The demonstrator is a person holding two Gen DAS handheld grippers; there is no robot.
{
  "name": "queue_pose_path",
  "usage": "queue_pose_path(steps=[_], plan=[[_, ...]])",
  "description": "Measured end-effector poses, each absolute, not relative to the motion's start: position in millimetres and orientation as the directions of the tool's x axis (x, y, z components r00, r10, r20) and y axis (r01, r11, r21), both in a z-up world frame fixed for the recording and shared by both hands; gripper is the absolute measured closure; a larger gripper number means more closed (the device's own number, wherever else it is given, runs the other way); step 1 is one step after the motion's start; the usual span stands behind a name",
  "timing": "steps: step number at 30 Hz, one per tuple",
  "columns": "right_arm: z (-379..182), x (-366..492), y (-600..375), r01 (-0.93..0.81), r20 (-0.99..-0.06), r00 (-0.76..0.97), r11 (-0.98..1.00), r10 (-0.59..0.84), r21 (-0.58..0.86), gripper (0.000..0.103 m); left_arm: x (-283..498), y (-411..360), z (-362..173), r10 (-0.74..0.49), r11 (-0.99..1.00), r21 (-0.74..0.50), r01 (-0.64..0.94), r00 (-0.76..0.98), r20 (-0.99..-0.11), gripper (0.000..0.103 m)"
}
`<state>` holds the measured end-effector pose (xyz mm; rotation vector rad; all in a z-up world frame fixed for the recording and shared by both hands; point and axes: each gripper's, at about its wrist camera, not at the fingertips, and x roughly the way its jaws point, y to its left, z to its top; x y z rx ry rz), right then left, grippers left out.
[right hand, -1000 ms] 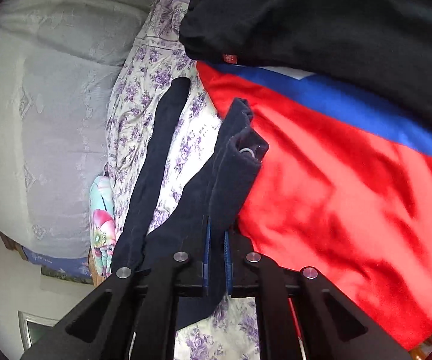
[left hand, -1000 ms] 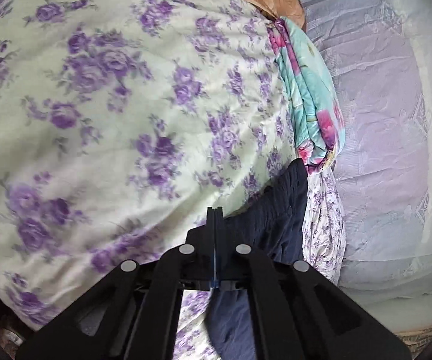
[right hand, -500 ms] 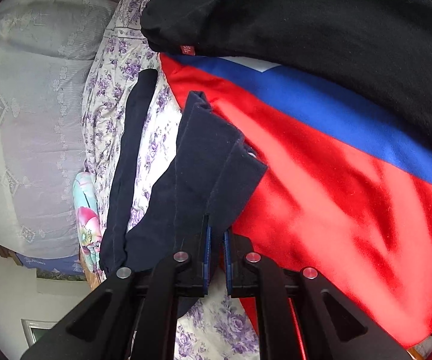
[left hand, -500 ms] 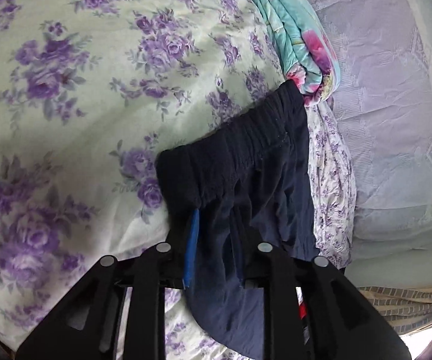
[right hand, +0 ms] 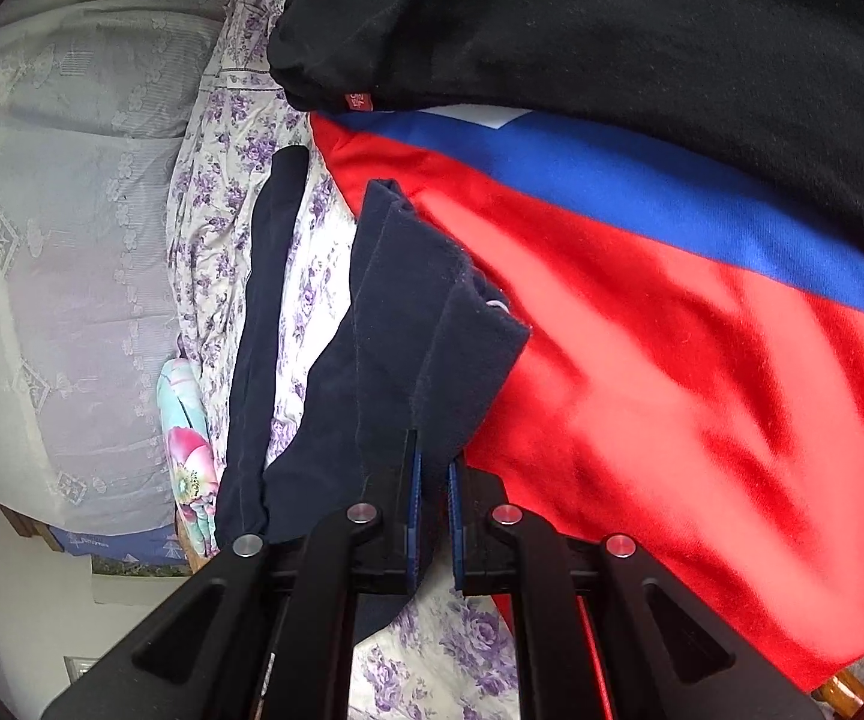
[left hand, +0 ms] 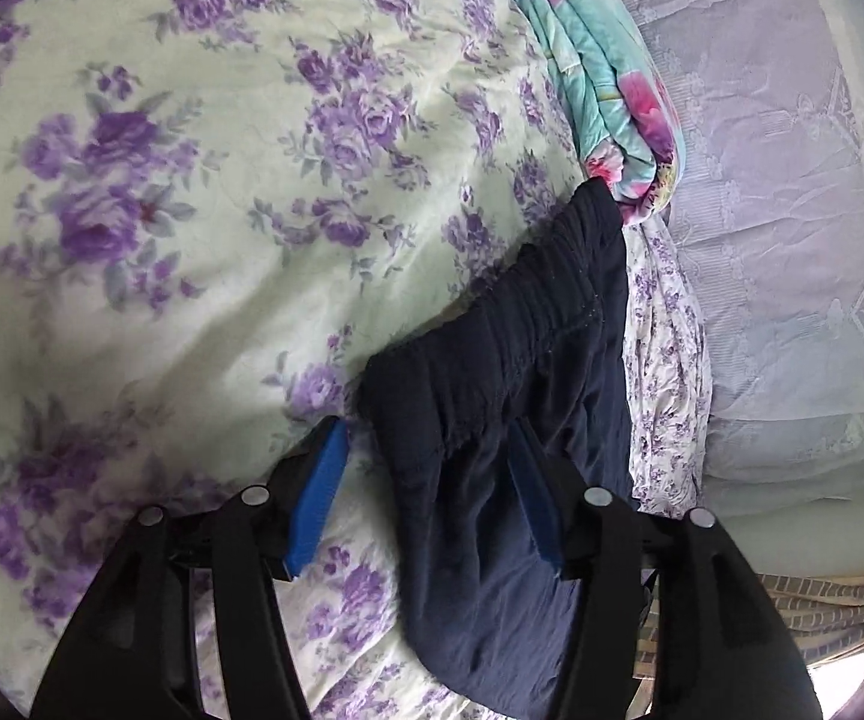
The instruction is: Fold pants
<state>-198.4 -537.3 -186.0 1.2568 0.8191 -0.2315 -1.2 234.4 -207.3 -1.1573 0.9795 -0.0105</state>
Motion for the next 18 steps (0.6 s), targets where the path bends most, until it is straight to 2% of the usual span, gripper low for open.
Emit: queue_pose_path(steps=[2,4,5,11,15,17,18], plan=[[-187.9,-199.2,-538.2,0.578,-0.659,0.702,0.325,0.271,0.749,0.095,7.9,229.5,-207.8,-0.474,0.451,-0.783,-0.428,0.628,-0.616,0.062],[-186.8,-199.7,-538.4,0.577,-0.658,0.705,0.326,0.265,0.749,0.095,11.4,229.2,-210.2,-0.466,0.411,-0.8,-0.437,0.653,-0.597,0.085],[-185.1,-200.0,-537.9,0.574,-0.657,0.708,0.331,0.26,0.749,0.095,7.7,230.9,-208.6,-0.455,0.387,-0.808,-0.445,0.67,-0.587,0.088],[-165.9,-207.1,-535.0,0.55,-0.652,0.714,0.371,0.254,0.748,0.096,-43.7,249.3,-176.7,-0.395,0.298,-0.828,-0.474,0.729,-0.56,0.091],[-170.1,-208.6,-534.4,0.561,-0.678,0.678,0.395,0.285,0.727,0.096,-64.2,254.8,-165.1,-0.347,0.356,-0.789,-0.501,0.713,-0.609,0.091],[-186.5,-202.5,-536.3,0.58,-0.705,0.639,0.409,0.309,0.705,0.096,-65.2,256.9,-180.9,-0.348,0.371,-0.758,-0.537,0.677,-0.649,0.09],[-195.2,-200.4,-537.7,0.596,-0.725,0.611,0.417,0.318,0.686,0.093,-64.2,255.4,-192.2,-0.351,0.374,-0.735,-0.566,0.648,-0.676,0.087]])
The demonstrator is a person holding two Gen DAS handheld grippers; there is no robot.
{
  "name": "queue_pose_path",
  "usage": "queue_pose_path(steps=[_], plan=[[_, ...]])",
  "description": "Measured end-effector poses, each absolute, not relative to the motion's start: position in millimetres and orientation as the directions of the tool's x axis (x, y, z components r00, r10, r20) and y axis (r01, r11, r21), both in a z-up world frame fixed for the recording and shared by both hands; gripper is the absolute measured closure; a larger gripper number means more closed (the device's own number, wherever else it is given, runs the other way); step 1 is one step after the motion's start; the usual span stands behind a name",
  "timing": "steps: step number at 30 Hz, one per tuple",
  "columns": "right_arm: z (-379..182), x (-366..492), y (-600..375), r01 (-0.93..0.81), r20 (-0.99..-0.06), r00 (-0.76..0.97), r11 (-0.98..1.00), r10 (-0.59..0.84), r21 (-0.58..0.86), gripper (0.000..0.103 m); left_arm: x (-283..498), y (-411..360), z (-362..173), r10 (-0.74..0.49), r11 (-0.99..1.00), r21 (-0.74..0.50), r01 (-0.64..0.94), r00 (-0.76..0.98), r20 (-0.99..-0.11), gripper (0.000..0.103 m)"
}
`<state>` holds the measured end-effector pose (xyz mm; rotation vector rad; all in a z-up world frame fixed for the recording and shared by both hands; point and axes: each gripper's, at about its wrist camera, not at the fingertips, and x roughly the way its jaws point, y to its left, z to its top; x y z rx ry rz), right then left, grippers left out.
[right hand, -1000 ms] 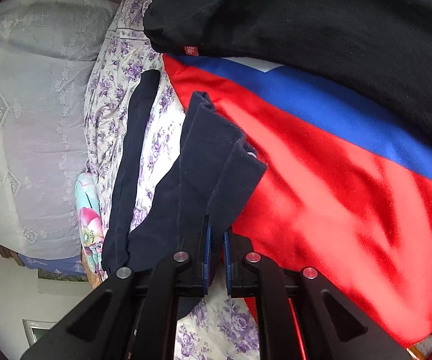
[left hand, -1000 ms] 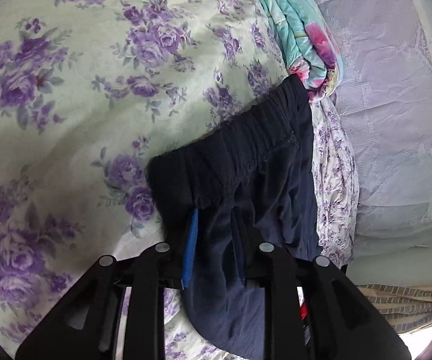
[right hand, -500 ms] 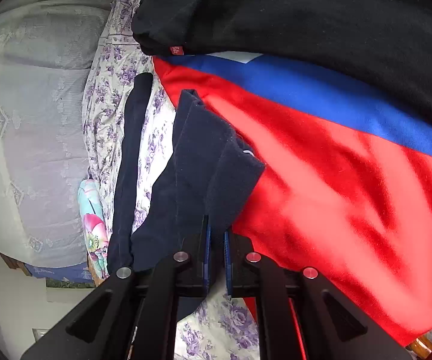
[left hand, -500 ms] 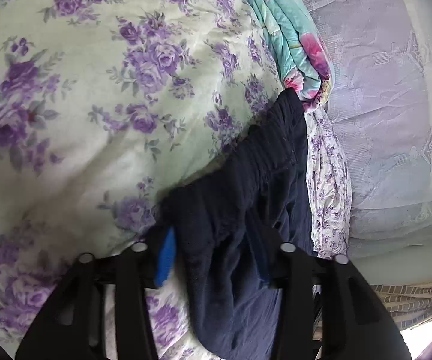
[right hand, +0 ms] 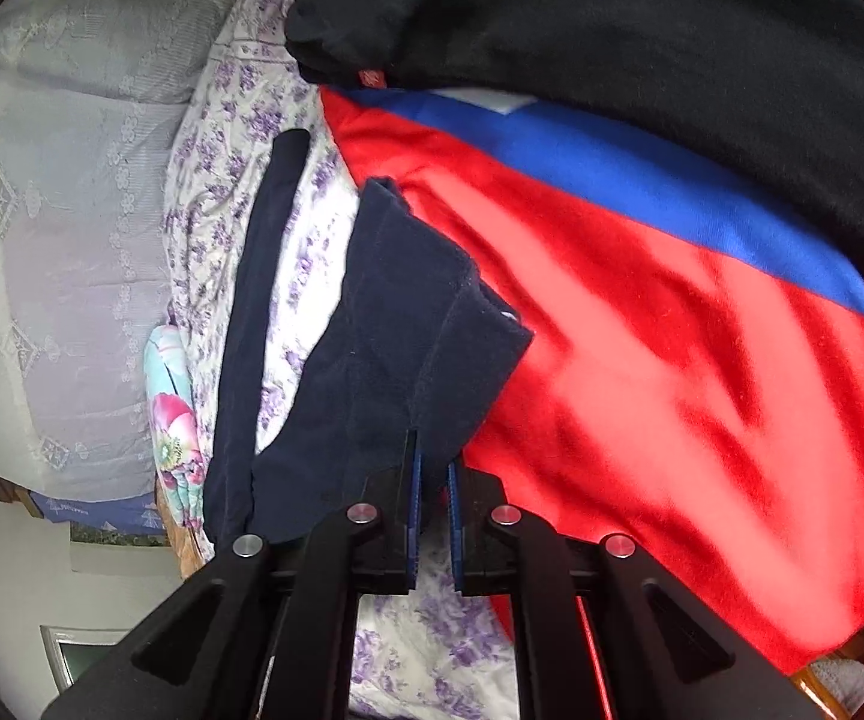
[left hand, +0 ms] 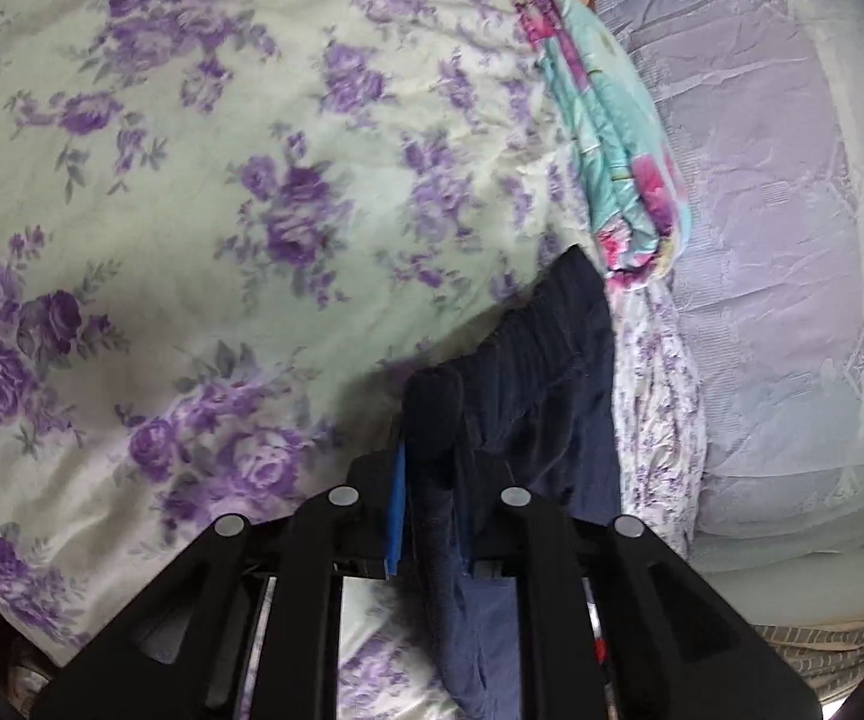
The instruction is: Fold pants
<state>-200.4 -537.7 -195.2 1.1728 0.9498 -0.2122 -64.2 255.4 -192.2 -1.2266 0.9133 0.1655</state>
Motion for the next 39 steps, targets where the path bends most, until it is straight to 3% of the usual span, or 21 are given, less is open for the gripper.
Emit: queue_pose_path(steps=[2,3,4,6,8,10,12,16,19,27,35,39], plan=[[-201.5,-204.2,-542.1,0.607,-0.712,0.614,0.372,0.343,0.702,0.09,-66.3,255.2,-201.0,-0.356,0.358,-0.719,-0.596,0.624,-0.695,0.078],[-197.7,-208.0,-546.7,0.611,-0.702,0.622,0.346,0.347,0.712,0.086,-71.1,258.4,-197.7,-0.354,0.346,-0.727,-0.593,0.635,-0.686,0.066],[-189.5,-212.1,-552.7,0.612,-0.701,0.636,0.344,0.323,0.712,0.081,-76.2,263.0,-189.3,-0.333,0.346,-0.727,-0.593,0.647,-0.686,0.045],[-167.5,-218.7,-569.2,0.635,-0.732,0.642,0.379,0.228,0.674,0.078,-85.6,274.4,-168.1,-0.244,0.372,-0.693,-0.618,0.655,-0.715,0.028],[-144.0,-221.4,-587.7,0.662,-0.744,0.659,0.384,0.11,0.644,0.078,-84.7,285.5,-149.0,-0.222,0.391,-0.7,-0.597,0.678,-0.701,0.028],[-123.8,-201.2,-593.9,0.621,-0.718,0.69,0.436,0.089,0.651,0.078,-73.9,286.1,-136.6,-0.215,0.425,-0.688,-0.589,0.672,-0.708,0.027],[-111.7,-168.8,-586.7,0.569,-0.704,0.701,0.505,0.115,0.649,0.078,-49.7,275.4,-126.5,-0.223,0.475,-0.669,-0.571,0.658,-0.72,0.027],[-111.3,-97.0,-558.6,0.462,-0.66,0.708,0.542,0.252,0.702,0.064,5.0,238.7,-118.7,-0.315,0.532,-0.68,-0.505,0.627,-0.712,0.022],[-113.0,-51.4,-534.3,0.409,-0.658,0.681,0.578,0.321,0.706,0.062,45.4,209.1,-115.3,-0.36,0.577,-0.673,-0.463,0.595,-0.719,0.018],[-89.4,35.1,-475.6,0.19,-0.728,0.589,0.815,0.352,0.548,0.043,126.4,198.4,-121.6,-0.334,0.632,-0.607,-0.482,0.537,-0.774,0.016],[-83.8,120.7,-427.2,-0.008,-0.743,0.555,0.895,0.374,0.445,0.037,176.4,226.7,-148.5,-0.371,0.551,-0.616,-0.562,0.496,-0.785,0.016],[-81.4,163.7,-405.8,-0.079,-0.766,0.567,0.945,0.303,0.316,0.021,196.4,220.2,-150.1,-0.361,0.559,-0.587,-0.585,0.466,-0.808,0.016]])
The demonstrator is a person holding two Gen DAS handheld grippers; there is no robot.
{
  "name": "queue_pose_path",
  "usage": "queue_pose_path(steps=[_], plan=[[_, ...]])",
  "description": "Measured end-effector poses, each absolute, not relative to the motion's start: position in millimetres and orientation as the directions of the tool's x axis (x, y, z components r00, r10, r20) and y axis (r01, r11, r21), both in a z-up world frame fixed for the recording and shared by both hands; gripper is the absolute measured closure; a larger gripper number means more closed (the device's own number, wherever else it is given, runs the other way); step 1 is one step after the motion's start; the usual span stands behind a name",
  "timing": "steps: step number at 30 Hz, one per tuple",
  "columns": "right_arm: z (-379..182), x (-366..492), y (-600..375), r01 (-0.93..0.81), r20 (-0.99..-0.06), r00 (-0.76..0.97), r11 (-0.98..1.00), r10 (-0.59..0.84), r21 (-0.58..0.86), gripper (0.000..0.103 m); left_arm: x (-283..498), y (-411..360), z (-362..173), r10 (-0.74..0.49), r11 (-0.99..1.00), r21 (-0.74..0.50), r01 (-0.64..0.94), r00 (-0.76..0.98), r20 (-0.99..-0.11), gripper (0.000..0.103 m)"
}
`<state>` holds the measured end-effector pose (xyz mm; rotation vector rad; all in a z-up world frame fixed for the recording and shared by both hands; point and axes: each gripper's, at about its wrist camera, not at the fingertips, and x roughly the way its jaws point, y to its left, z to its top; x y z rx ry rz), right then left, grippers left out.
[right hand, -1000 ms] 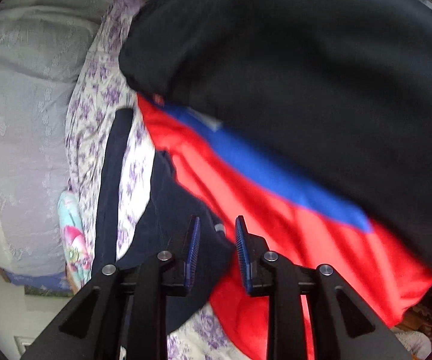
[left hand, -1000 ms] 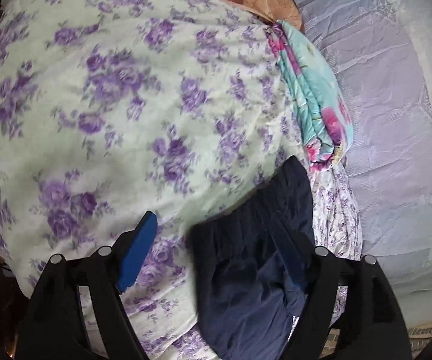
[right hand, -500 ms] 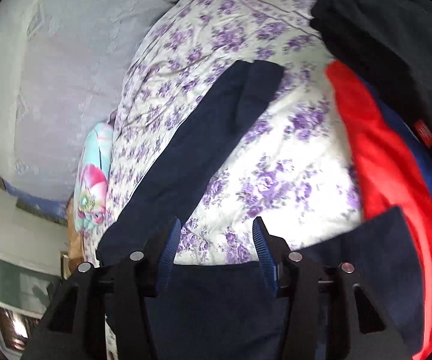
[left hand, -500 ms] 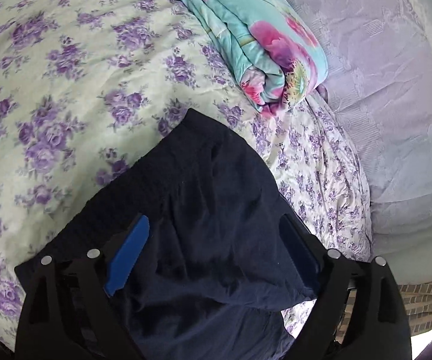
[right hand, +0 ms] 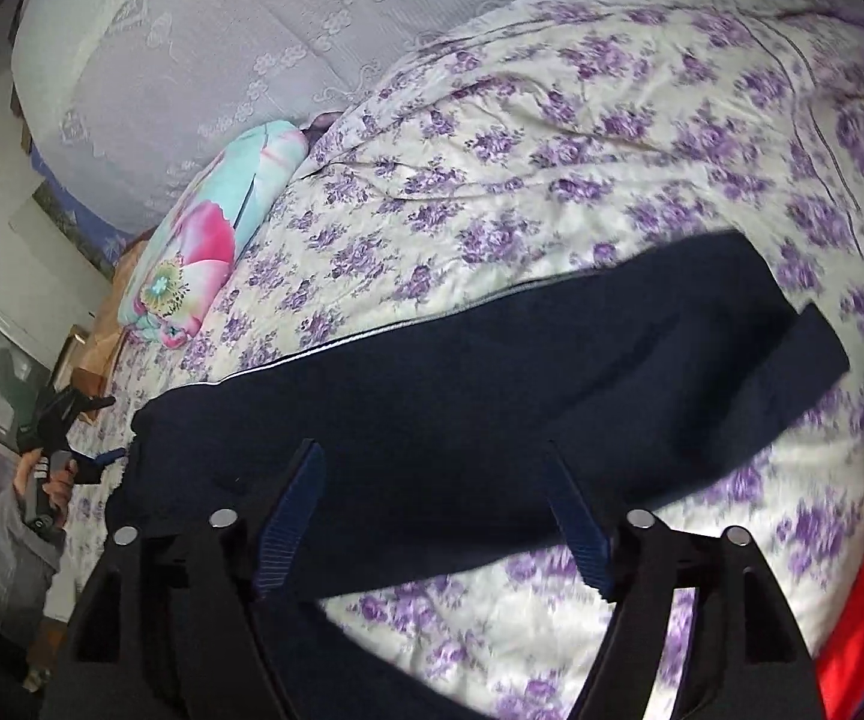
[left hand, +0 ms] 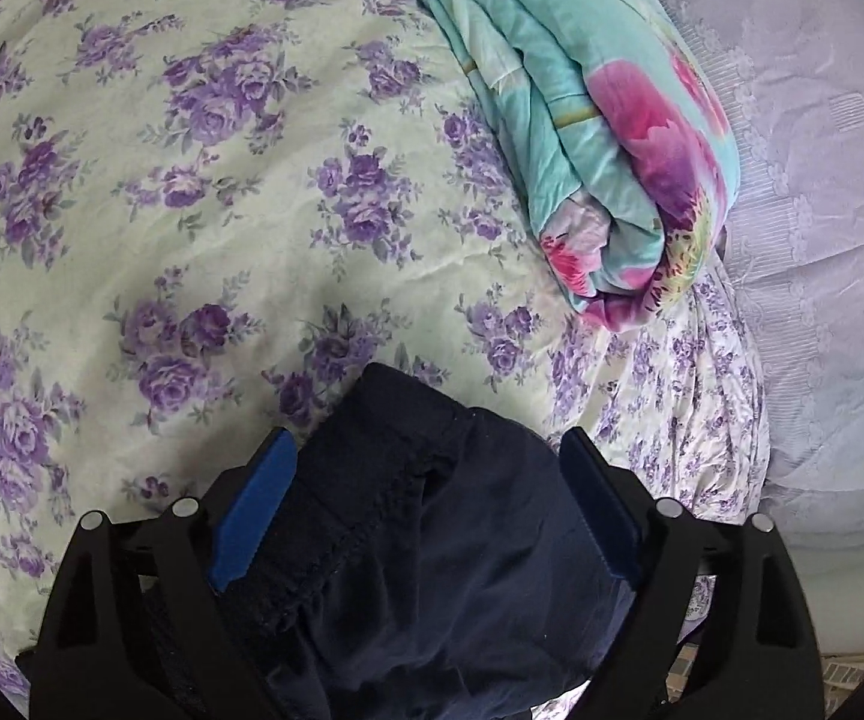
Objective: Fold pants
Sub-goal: 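Grasp the pants side seam with the right tool while the left tool grips the waistband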
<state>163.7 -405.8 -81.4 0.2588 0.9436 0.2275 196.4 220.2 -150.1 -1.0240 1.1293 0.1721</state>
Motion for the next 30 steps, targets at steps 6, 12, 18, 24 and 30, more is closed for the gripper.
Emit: queue_pose_path(steps=[6,12,18,24,30], plan=[[-75.2,219.4,-358.8,-0.307,-0.816,0.554,0.952,0.168,-0.012,0.014,221.9,211.0,-146.7,-0.351,0.611,-0.534,-0.585,0.404,-0.845,0.017],[-84.1,245.3,-332.3,-0.487,-0.824,0.525,0.869,0.214,-0.085,0.031,235.0,203.3,-149.0,-0.412,0.614,-0.532,-0.583,0.337,-0.846,0.058],[-103.1,274.4,-321.7,-0.612,-0.85,0.404,0.791,0.338,0.024,0.039,240.1,207.9,-163.8,-0.427,0.586,-0.493,-0.643,0.272,-0.862,0.06],[-122.3,304.0,-307.2,-0.724,-0.88,0.314,0.69,0.355,0.02,0.043,247.7,213.8,-171.9,-0.474,0.564,-0.489,-0.666,0.224,-0.852,0.039],[-156.0,321.5,-300.0,-0.799,-0.939,0.128,0.595,0.32,0.093,0.066,267.3,205.0,-180.4,-0.493,0.625,-0.46,-0.63,0.138,-0.859,0.023]])
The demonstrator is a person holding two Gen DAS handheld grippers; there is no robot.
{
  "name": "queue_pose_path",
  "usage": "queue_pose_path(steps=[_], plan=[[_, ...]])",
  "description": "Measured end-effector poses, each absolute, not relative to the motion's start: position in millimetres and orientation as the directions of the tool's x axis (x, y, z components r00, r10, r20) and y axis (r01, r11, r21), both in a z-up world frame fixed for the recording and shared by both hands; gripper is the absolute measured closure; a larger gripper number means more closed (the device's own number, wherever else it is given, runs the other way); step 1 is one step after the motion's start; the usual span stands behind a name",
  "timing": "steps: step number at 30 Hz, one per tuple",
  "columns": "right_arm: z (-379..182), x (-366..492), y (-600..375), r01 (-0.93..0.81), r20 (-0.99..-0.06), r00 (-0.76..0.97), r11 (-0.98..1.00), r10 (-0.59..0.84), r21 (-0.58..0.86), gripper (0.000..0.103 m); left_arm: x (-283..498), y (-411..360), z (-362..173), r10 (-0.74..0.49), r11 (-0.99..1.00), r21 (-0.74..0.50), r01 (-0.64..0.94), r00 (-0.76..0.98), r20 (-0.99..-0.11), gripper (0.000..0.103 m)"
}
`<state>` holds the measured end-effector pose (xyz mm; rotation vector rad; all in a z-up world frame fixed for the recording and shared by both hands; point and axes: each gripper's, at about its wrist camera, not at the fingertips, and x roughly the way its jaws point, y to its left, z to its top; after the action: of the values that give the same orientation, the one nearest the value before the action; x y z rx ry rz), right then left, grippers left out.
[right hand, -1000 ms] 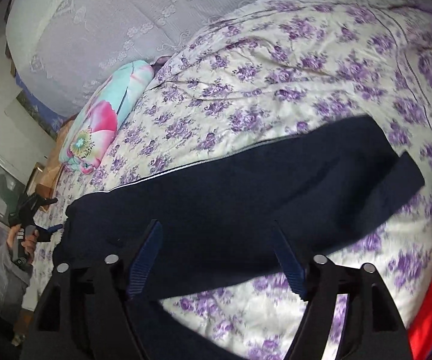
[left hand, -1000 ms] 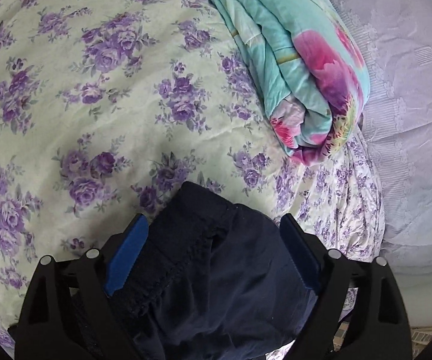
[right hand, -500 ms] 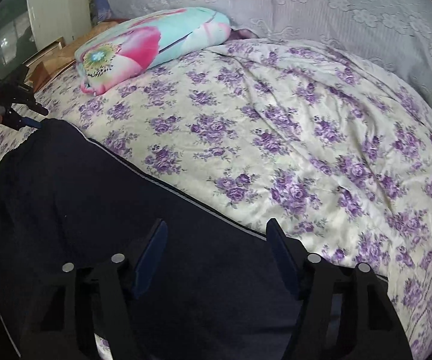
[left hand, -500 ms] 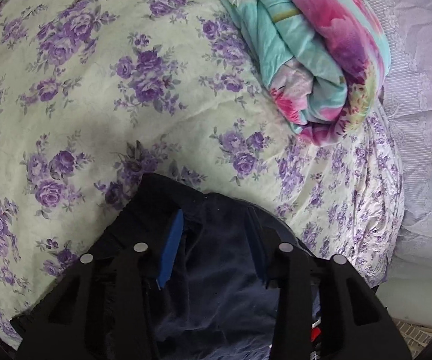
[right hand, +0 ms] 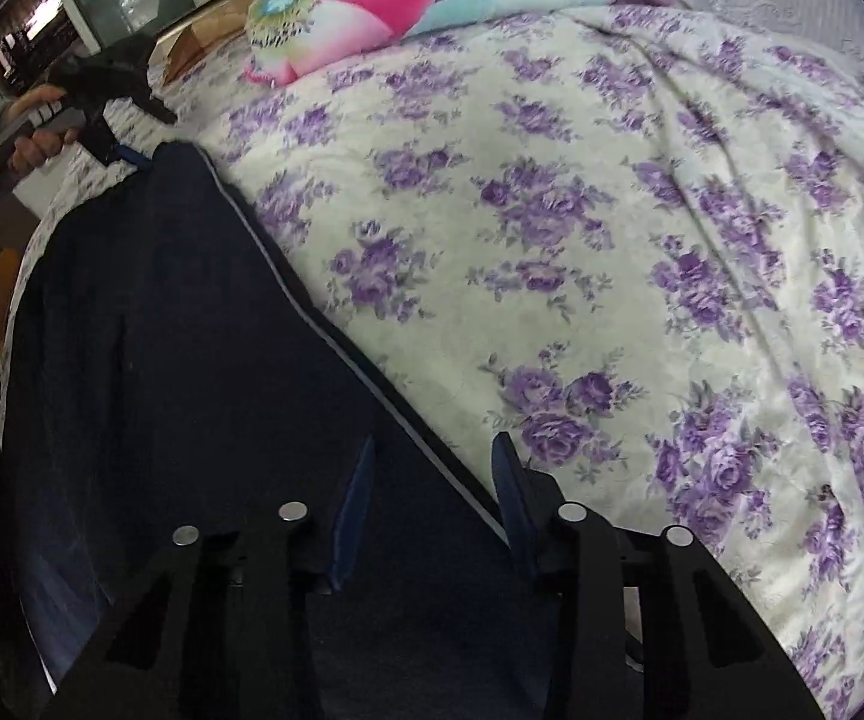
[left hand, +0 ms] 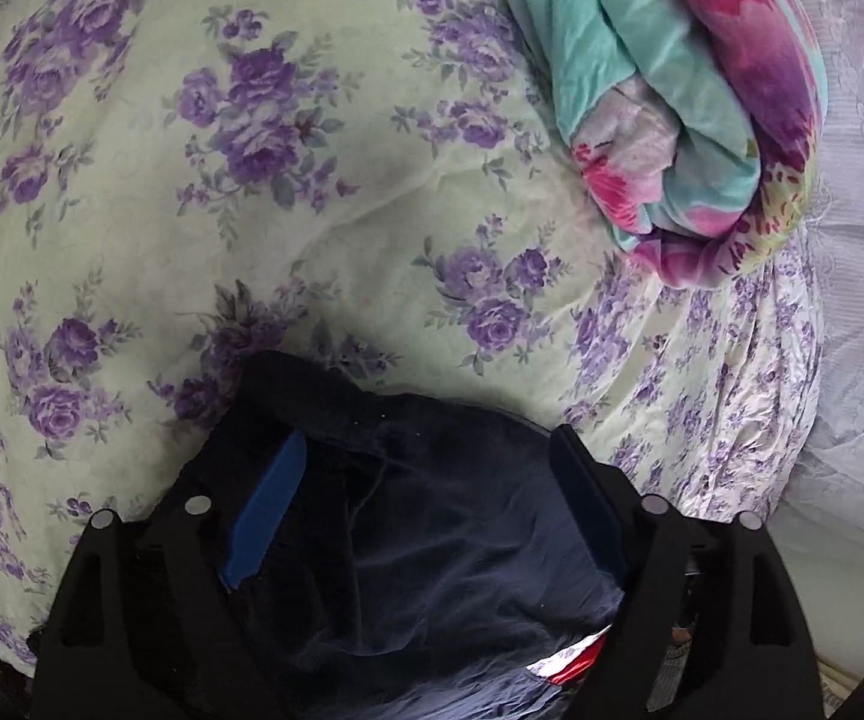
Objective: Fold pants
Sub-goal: 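Grasp the pants side seam with the right tool while the left tool grips the waistband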
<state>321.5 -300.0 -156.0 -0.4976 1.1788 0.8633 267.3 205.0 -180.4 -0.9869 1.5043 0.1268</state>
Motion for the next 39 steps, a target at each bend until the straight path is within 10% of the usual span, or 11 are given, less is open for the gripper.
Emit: queue_pose_path(steps=[5,7,13,22,39], plan=[[-160.2,326.3,-299.5,-0.805,-0.945,0.075,0.579,0.317,0.13,0.067,273.0,205.2,-181.1,-0.504,0.645,-0.45,-0.618,0.1,-0.858,0.024],[-156.6,320.3,-294.9,-0.817,-0.955,0.071,0.567,0.286,0.109,0.089,269.9,207.2,-180.5,-0.496,0.642,-0.443,-0.626,0.102,-0.862,0.037],[-126.9,269.5,-288.6,-0.822,-0.959,0.12,0.567,0.257,0.049,0.096,245.9,229.4,-180.1,-0.52,0.579,-0.48,-0.659,0.155,-0.84,0.071],[-98.0,216.7,-280.2,-0.784,-0.954,0.2,0.62,0.222,-0.02,0.097,259.8,228.3,-174.5,-0.54,0.521,-0.509,-0.686,0.197,-0.818,0.031],[-44.2,87.9,-271.7,-0.755,-0.92,0.327,0.645,0.216,-0.117,0.097,236.1,217.9,-189.0,-0.674,0.405,-0.549,-0.731,0.167,-0.72,0.034]])
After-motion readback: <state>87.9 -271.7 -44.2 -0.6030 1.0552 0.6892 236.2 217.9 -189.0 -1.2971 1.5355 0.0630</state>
